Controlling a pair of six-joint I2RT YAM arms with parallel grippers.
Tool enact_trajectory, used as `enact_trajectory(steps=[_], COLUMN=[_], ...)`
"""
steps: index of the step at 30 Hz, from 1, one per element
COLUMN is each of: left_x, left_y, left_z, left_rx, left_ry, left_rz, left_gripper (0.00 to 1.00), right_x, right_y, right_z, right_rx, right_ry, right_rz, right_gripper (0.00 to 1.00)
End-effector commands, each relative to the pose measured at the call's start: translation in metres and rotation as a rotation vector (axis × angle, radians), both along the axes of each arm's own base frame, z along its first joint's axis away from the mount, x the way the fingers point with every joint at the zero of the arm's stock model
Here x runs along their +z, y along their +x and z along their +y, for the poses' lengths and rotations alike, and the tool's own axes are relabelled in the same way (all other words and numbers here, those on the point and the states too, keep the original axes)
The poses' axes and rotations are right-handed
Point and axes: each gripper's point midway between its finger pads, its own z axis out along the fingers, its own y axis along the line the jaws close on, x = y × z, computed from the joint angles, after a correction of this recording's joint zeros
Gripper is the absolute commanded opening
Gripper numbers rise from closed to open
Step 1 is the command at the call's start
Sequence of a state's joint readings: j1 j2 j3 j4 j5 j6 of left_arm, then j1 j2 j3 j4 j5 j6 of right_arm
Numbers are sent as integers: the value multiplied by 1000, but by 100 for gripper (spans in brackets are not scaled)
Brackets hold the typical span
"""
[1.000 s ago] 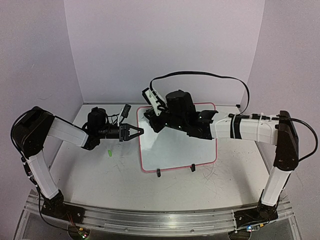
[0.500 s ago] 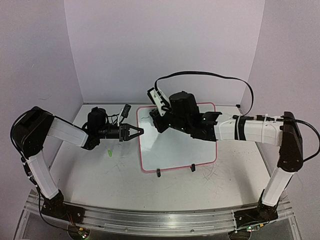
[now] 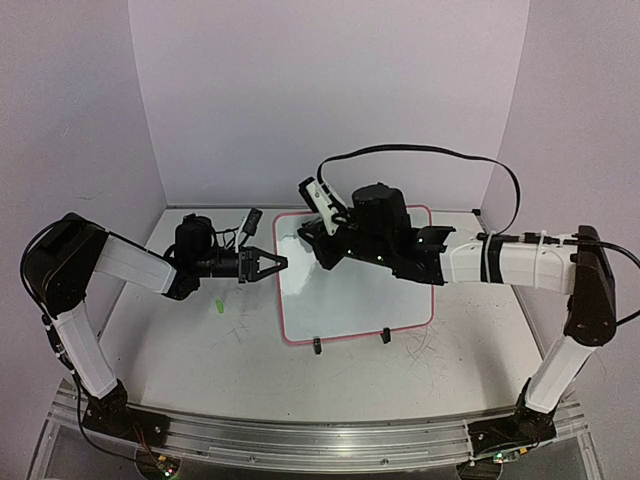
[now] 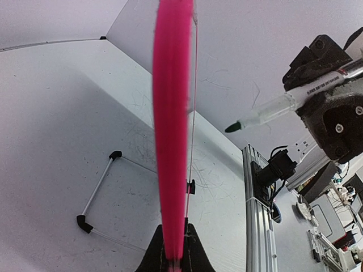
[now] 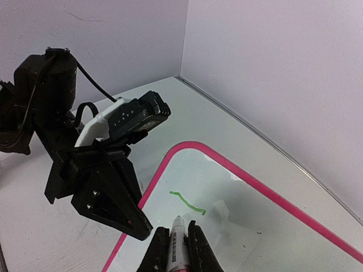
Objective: Write a sentence on the whiteboard
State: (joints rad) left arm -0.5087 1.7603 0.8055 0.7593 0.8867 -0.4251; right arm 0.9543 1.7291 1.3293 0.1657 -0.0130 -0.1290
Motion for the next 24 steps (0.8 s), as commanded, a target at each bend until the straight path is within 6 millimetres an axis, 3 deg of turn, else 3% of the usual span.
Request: enact_trajectory(steps=[1,10,12,14,16,24], left_x=[-2,-5,-5,-5,-4,-19], left_y=[22,20,18,16,13,-7], left_z=[6,7,7,9,11,2], left_rx=[108,104,103,106,104,57], left_ry=[48,53,55,56,57,73], left_rz=[-38,-33,-35,-38,-42,0], left_gripper=[0,0,8,26,35,40], right_x=[24,20,21,22,23,24], right_y=[6,14,15,13,13,12], right_z=[7,8,8,8,7,8], right_rx=[-1,-37,-39,-35,-35,-24], right_ry=[68,52,51,55,55,54], right_rz=[-31,-35,-37,-36,-37,-40], right_gripper=[0,0,0,0,0,0])
